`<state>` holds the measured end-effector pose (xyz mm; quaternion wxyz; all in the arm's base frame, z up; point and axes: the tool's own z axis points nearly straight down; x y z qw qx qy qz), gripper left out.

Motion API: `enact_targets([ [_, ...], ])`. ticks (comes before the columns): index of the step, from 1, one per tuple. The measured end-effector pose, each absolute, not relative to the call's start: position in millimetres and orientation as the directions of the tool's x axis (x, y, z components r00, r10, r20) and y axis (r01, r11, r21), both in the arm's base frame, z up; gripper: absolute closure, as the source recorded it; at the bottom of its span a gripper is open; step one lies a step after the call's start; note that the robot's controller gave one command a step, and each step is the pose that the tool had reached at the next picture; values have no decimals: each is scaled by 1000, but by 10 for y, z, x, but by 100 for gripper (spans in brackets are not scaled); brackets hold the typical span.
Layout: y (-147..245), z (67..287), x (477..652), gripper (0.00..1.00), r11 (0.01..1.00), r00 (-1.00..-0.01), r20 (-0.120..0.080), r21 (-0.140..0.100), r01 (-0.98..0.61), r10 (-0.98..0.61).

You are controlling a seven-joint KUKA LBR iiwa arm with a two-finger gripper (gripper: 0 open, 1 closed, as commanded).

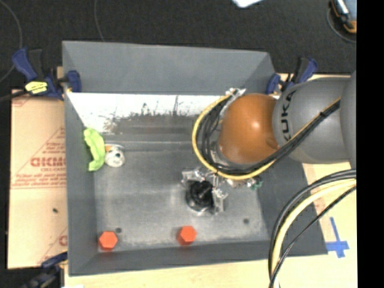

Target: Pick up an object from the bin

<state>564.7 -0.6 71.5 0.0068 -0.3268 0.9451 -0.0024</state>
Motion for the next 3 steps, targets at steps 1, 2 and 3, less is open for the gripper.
enact_targets([
  [1,-6,714,5646,100,787,-787,-11,-9,-616,-616],
  [2,-6,714,5646,100,788,-788,-11,-8,-616,-616],
  [3,-6,714,5646,100,789,-788,-11,-8,-615,-615],
])
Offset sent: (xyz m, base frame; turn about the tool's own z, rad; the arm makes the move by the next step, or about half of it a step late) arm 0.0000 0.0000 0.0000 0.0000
